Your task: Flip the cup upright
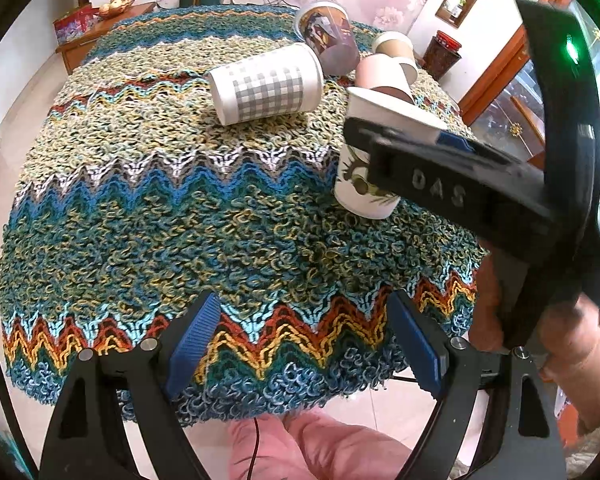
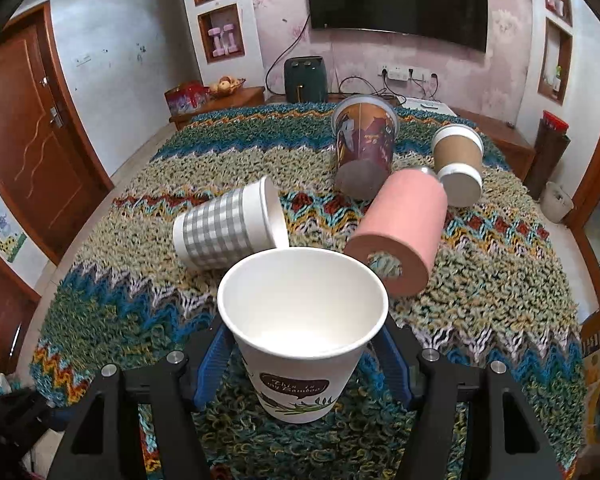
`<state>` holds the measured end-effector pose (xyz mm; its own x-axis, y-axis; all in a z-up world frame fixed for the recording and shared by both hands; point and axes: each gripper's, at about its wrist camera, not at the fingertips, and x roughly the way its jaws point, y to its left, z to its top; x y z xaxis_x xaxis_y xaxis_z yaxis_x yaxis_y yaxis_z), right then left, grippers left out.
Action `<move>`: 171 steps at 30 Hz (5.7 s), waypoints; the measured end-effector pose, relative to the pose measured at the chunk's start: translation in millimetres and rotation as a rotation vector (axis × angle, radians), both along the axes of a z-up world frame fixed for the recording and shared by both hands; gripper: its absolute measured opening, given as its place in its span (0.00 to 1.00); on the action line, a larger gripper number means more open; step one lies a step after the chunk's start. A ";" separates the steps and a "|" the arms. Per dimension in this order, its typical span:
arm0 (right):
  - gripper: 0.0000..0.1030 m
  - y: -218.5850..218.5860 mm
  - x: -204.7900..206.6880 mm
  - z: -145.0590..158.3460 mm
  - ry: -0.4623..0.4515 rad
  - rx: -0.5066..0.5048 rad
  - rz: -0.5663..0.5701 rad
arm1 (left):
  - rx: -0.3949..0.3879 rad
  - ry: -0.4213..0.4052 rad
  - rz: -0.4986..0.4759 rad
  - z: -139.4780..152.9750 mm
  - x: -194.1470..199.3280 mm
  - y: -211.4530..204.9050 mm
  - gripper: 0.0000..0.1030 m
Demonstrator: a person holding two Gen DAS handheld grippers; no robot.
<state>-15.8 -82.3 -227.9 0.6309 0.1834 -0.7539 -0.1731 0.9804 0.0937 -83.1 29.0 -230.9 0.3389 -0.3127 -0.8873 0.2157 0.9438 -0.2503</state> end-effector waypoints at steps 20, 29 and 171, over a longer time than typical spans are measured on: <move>0.66 3.8 -27.2 -4.9 0.093 -0.047 -0.105 | -0.021 -0.022 0.250 25.8 0.3 46.7 0.85; 0.66 1.2 -28.9 -4.3 0.094 -0.058 -0.110 | -0.023 -0.022 0.240 25.2 1.2 42.1 0.85; 0.70 -18.1 -9.2 202.9 0.154 -0.107 -0.208 | 0.193 -0.116 0.174 203.3 67.2 19.3 0.85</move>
